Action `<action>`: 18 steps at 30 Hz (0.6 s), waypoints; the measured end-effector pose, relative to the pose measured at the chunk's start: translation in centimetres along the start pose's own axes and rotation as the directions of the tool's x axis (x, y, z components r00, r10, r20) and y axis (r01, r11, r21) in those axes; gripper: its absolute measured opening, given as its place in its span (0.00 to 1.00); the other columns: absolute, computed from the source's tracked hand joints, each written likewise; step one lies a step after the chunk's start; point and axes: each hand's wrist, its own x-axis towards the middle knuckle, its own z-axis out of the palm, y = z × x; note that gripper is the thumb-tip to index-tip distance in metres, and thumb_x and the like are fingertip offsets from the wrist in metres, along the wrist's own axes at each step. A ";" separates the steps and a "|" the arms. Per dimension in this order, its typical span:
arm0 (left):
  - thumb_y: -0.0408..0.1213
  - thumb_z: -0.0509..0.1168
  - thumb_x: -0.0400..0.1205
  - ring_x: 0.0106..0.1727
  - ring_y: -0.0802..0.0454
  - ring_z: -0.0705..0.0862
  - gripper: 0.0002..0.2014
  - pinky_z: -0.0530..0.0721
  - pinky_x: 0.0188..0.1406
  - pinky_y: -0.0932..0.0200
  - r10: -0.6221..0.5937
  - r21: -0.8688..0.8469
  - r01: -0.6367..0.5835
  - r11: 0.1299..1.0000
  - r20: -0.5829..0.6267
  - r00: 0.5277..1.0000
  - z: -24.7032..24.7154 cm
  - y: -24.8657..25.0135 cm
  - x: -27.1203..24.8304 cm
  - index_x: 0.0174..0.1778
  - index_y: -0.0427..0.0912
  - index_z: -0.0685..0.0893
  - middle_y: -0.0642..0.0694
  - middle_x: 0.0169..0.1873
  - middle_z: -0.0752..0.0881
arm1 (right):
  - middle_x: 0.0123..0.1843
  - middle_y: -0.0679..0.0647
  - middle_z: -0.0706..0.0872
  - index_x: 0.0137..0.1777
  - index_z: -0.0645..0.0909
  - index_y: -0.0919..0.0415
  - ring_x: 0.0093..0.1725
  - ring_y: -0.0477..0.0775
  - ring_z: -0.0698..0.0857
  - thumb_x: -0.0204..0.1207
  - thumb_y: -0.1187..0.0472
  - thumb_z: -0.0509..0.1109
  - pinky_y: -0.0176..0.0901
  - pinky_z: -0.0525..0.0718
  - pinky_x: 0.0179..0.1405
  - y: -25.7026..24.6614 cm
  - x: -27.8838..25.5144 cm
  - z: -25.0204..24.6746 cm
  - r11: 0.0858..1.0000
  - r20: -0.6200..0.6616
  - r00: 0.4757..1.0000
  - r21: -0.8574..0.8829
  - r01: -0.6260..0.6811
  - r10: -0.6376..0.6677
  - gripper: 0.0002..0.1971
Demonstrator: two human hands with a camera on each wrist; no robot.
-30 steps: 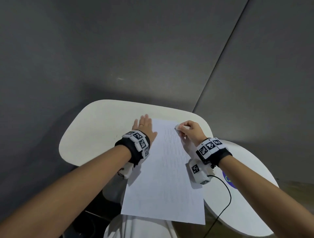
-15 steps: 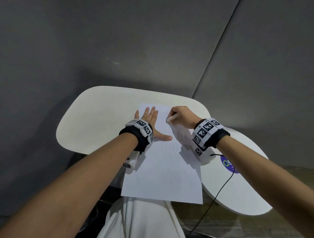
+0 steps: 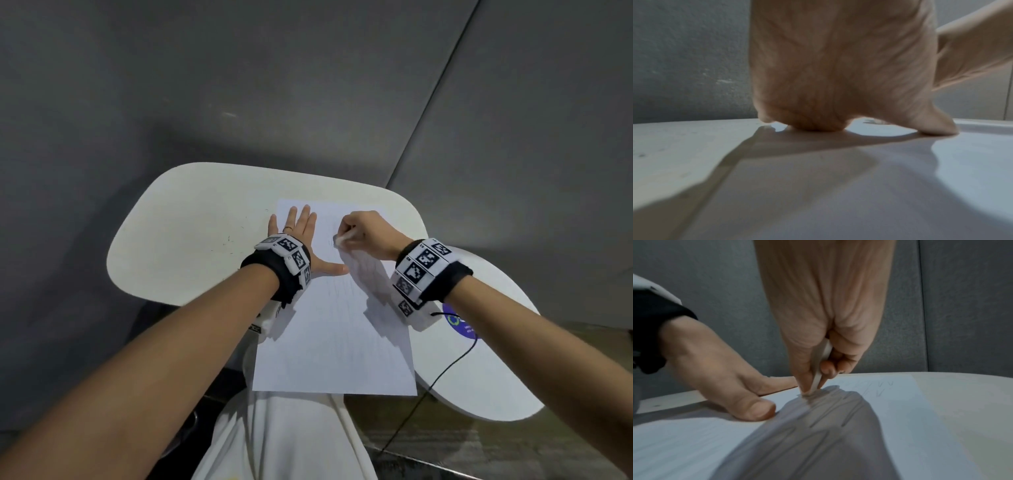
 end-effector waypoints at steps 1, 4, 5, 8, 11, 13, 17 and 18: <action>0.85 0.53 0.61 0.83 0.48 0.31 0.66 0.32 0.79 0.35 0.006 -0.005 -0.006 1.000 -0.008 1.000 0.1 0.0 -0.1 0.84 0.46 0.35 0.50 0.83 0.32 | 0.38 0.45 0.81 0.43 0.84 0.69 0.37 0.42 0.77 0.71 0.68 0.70 0.19 0.69 0.32 0.0 -0.2 0.0 1.000 0.022 1.000 -0.006 0.016 -0.016 0.04; 0.84 0.53 0.62 0.84 0.47 0.31 0.66 0.33 0.80 0.36 0.016 -0.004 -0.016 1.000 -0.010 1.000 0.0 0.2 -0.3 0.84 0.45 0.34 0.49 0.83 0.32 | 0.43 0.53 0.86 0.44 0.85 0.70 0.43 0.51 0.82 0.69 0.71 0.70 0.23 0.72 0.33 -0.7 1.7 -0.7 1.000 -0.038 0.999 0.016 0.001 0.000 0.05; 0.84 0.53 0.61 0.83 0.47 0.31 0.66 0.33 0.80 0.36 0.012 -0.004 -0.012 1.000 -0.001 1.000 -0.2 0.2 -0.3 0.84 0.45 0.34 0.49 0.83 0.32 | 0.45 0.57 0.88 0.43 0.85 0.71 0.45 0.55 0.84 0.68 0.71 0.70 0.27 0.73 0.33 -1.0 2.8 -0.8 0.999 -0.065 0.998 0.034 -0.018 0.021 0.05; 0.84 0.54 0.61 0.83 0.47 0.31 0.67 0.33 0.79 0.35 -0.011 -0.005 0.011 1.000 0.023 1.000 -0.6 0.2 -0.3 0.84 0.45 0.33 0.49 0.83 0.31 | 0.46 0.62 0.89 0.42 0.85 0.71 0.46 0.57 0.84 0.67 0.72 0.70 0.33 0.71 0.32 -1.2 4.2 -0.6 0.998 -0.119 0.992 0.043 -0.043 0.048 0.05; 0.86 0.53 0.59 0.83 0.48 0.31 0.68 0.33 0.79 0.34 -0.029 0.015 0.029 0.999 0.023 0.999 -0.5 0.3 -0.3 0.84 0.45 0.33 0.49 0.83 0.31 | 0.41 0.55 0.86 0.42 0.85 0.70 0.41 0.49 0.79 0.70 0.69 0.70 0.21 0.71 0.31 -0.9 1.6 -0.2 1.000 -0.079 0.997 0.006 -0.011 0.011 0.04; 0.86 0.52 0.58 0.83 0.49 0.31 0.68 0.32 0.78 0.33 -0.033 0.014 0.033 0.999 0.010 0.999 -0.3 0.3 -0.4 0.84 0.47 0.33 0.50 0.83 0.31 | 0.41 0.52 0.85 0.43 0.85 0.69 0.41 0.48 0.80 0.70 0.69 0.71 0.20 0.72 0.32 -0.7 0.0 0.1 1.000 0.020 1.000 0.001 0.015 -0.015 0.04; 0.86 0.53 0.57 0.83 0.48 0.29 0.66 0.30 0.78 0.33 -0.019 0.005 0.019 1.000 0.016 1.000 -0.5 0.3 -0.4 0.84 0.54 0.33 0.50 0.82 0.29 | 0.47 0.58 0.90 0.44 0.85 0.70 0.46 0.55 0.85 0.69 0.71 0.70 0.32 0.75 0.37 -0.9 2.3 -0.5 0.999 -0.036 0.999 0.032 -0.007 0.008 0.05; 0.86 0.53 0.58 0.83 0.48 0.29 0.66 0.30 0.77 0.33 -0.023 0.003 0.022 1.000 0.020 1.000 -0.6 0.3 -0.5 0.84 0.54 0.33 0.50 0.83 0.29 | 0.48 0.61 0.90 0.43 0.86 0.70 0.48 0.57 0.85 0.69 0.71 0.69 0.35 0.75 0.40 -1.0 3.3 -0.6 0.998 -0.067 0.997 0.047 -0.039 0.043 0.06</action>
